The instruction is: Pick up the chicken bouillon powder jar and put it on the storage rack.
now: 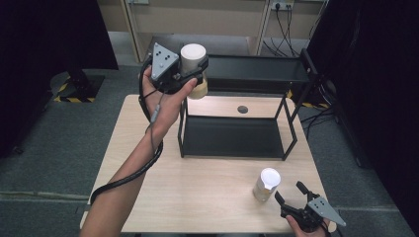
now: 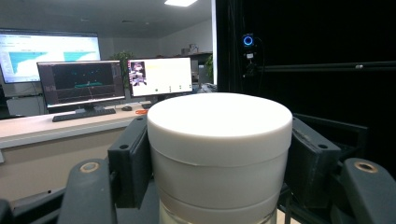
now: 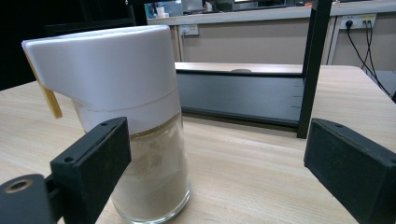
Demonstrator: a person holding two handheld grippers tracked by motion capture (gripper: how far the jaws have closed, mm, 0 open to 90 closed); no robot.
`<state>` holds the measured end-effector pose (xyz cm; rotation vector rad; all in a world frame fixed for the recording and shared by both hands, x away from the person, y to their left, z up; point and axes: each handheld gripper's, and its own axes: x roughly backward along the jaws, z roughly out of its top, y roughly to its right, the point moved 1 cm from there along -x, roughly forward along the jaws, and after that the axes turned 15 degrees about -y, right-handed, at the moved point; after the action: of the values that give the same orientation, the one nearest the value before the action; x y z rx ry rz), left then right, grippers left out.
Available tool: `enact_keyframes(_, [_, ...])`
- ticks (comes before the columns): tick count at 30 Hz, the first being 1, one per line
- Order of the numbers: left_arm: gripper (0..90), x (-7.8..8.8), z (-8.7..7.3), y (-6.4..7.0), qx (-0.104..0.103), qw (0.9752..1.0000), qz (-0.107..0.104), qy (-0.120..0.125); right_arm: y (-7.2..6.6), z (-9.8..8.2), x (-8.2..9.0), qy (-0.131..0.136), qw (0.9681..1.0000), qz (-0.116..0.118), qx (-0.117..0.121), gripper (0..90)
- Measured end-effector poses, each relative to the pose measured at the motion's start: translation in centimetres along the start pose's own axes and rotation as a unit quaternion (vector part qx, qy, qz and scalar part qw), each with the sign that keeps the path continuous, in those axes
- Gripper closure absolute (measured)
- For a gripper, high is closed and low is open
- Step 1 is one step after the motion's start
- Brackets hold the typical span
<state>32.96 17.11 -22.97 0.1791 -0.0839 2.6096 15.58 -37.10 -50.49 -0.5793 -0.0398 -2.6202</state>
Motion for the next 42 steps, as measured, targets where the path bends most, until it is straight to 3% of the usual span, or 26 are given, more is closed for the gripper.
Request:
enact_keyframes(20, [33.6,-2.4,2.7,-0.5,-0.005,0.9997,0.024,-0.006,0.0,0.0,0.0,0.0,1.0,0.001,0.001,7.4])
enact_keyframes(29, [33.5,-3.8,3.4,-1.1,-0.009,0.9993,0.035,-0.014,0.0,0.0,0.0,0.0,1.0,0.002,0.001,7.4])
enact_keyframes(42, [33.5,-6.0,3.7,-2.4,-0.005,0.9993,0.034,-0.018,0.0,0.1,0.0,-0.002,1.0,0.002,0.002,7.4])
